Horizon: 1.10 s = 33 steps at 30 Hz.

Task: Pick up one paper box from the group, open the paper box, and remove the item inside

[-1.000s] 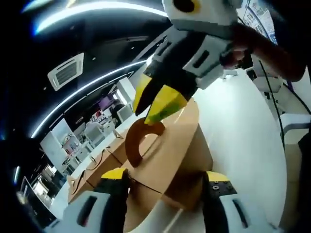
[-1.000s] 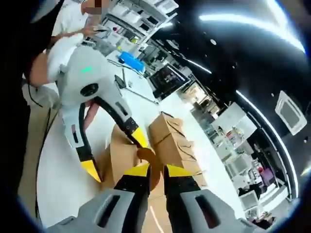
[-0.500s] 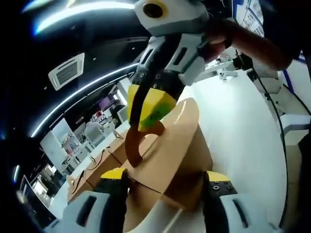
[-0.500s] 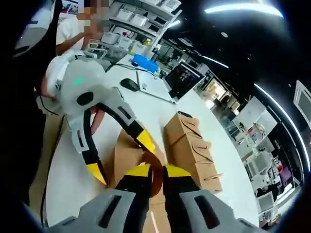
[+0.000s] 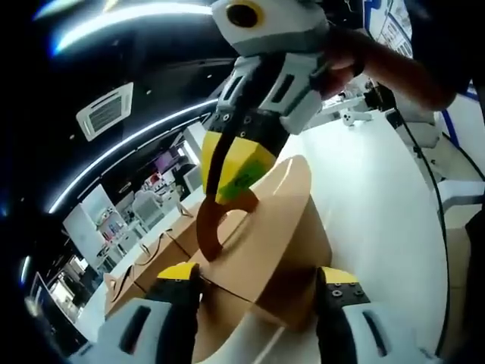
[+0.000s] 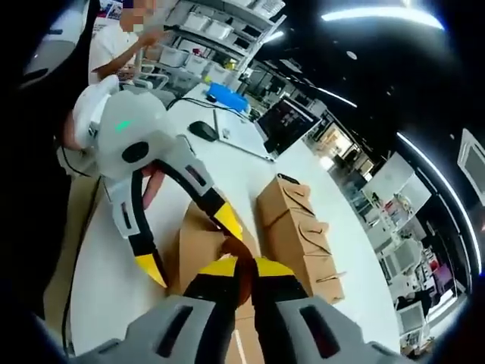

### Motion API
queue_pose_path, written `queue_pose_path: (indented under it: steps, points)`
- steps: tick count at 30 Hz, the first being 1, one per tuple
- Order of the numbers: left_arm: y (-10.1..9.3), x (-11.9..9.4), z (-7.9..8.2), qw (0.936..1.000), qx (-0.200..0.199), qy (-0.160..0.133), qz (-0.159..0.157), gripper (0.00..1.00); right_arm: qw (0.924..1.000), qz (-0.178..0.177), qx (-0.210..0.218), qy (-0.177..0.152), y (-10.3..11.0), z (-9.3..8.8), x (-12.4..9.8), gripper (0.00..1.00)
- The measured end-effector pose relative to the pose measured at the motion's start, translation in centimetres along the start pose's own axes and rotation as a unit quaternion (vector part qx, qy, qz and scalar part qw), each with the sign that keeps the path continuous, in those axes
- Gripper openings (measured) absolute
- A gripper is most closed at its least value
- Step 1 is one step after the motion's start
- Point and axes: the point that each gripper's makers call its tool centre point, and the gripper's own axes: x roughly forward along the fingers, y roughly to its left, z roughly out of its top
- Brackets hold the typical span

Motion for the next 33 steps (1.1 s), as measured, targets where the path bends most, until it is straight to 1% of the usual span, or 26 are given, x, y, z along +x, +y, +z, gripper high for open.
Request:
queue_pose_path:
  steps: [3,7,11,13,15,18,21,25,26,28,33]
  points:
    - [0.0,0.0,0.0,1.0000,0.001,0.000,0.001,0.63,1.0000,0.003,0.002,-0.001,0.1,0.0,0.0,0.07]
    - [0.0,0.0,-0.1,1.0000,0.002,0.001,0.000,0.63,0.9998,0.013,0.004,0.012,0.3,-0.8,0.5,0.07]
    - [0.0,0.0,-0.1,1.0000,0.001,-0.001,0.001,0.63,0.9994,0.020,0.019,0.021,0.7,-1.3,0.8,0.07]
    - [0.0,0.0,-0.1,1.0000,-0.003,-0.004,0.001,0.63,0.9989,0.030,0.015,0.033,1.2,-1.7,1.0,0.03]
    - [0.1,0.0,0.0,1.0000,-0.003,-0.004,0.001,0.63,0.9988,0.033,0.010,0.034,1.4,-1.8,1.1,0.03]
    - [0.1,0.0,0.0,1.0000,-0.004,-0.003,0.001,0.62,0.9991,0.024,-0.006,0.035,1.2,-1.6,0.9,0.03]
    - [0.2,0.0,0.0,1.0000,-0.005,0.001,0.001,0.62,0.9992,0.013,-0.024,0.028,1.1,-1.1,0.6,0.02]
    - [0.1,0.1,0.0,1.0000,-0.002,0.004,0.002,0.62,0.9996,0.005,-0.022,0.016,1.2,-1.0,0.2,0.02]
    - [0.2,0.1,0.0,1.0000,-0.002,0.004,0.003,0.62,0.9996,-0.002,-0.027,0.009,1.3,-0.8,0.1,0.02]
    - [0.1,0.1,0.0,1.0000,-0.002,0.004,0.003,0.62,0.9992,-0.010,-0.040,0.004,1.6,-0.7,0.0,0.02]
    - [0.1,0.1,0.0,1.0000,-0.001,0.008,0.003,0.62,0.9974,-0.028,-0.067,0.001,1.9,-0.6,-0.2,0.02]
